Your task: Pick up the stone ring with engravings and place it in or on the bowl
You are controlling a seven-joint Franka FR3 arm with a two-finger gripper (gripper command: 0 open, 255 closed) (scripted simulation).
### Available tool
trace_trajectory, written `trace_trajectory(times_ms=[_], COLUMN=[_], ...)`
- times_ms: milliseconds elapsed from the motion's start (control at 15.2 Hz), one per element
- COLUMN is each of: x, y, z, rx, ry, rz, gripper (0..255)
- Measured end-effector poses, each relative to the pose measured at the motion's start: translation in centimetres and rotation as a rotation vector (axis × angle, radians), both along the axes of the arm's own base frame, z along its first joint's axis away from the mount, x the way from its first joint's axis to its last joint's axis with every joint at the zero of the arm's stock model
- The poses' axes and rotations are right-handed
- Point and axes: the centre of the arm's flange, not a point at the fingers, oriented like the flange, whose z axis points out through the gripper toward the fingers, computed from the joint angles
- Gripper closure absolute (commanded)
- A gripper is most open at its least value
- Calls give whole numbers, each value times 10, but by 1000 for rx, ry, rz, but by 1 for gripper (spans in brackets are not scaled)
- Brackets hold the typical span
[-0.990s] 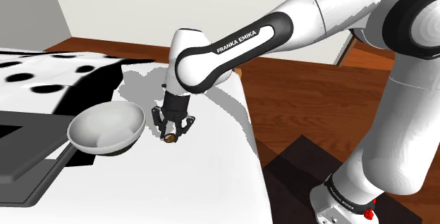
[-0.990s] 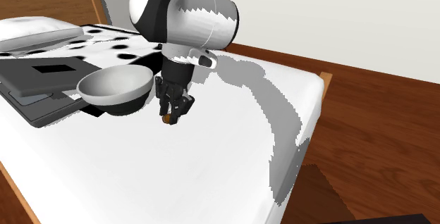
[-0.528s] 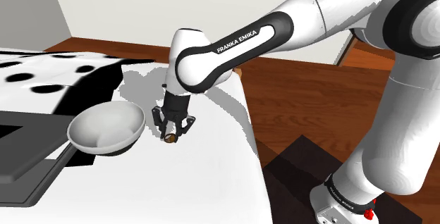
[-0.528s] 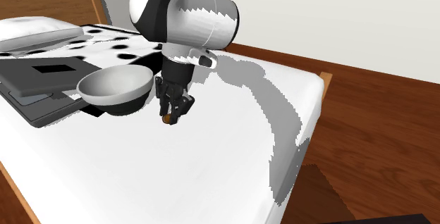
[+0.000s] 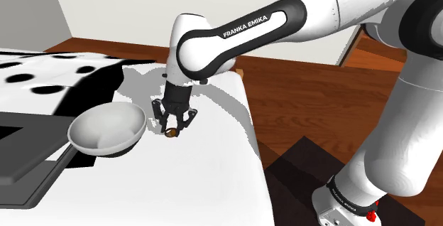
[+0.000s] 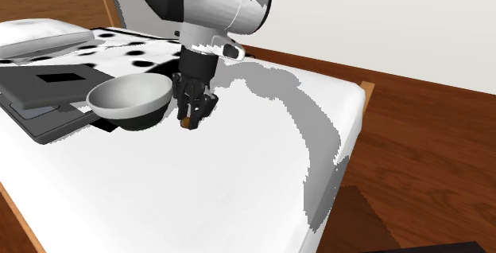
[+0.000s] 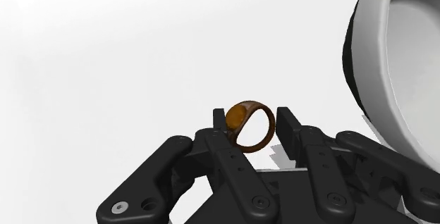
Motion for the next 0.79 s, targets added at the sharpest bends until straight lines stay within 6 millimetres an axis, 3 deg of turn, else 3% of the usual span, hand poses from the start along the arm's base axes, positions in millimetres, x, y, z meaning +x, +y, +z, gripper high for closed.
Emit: trace_trajectory(times_ms=[792], x=[0], y=[-1], z=[64], rx=[0], ry=[0], rz=[0], gripper=[255])
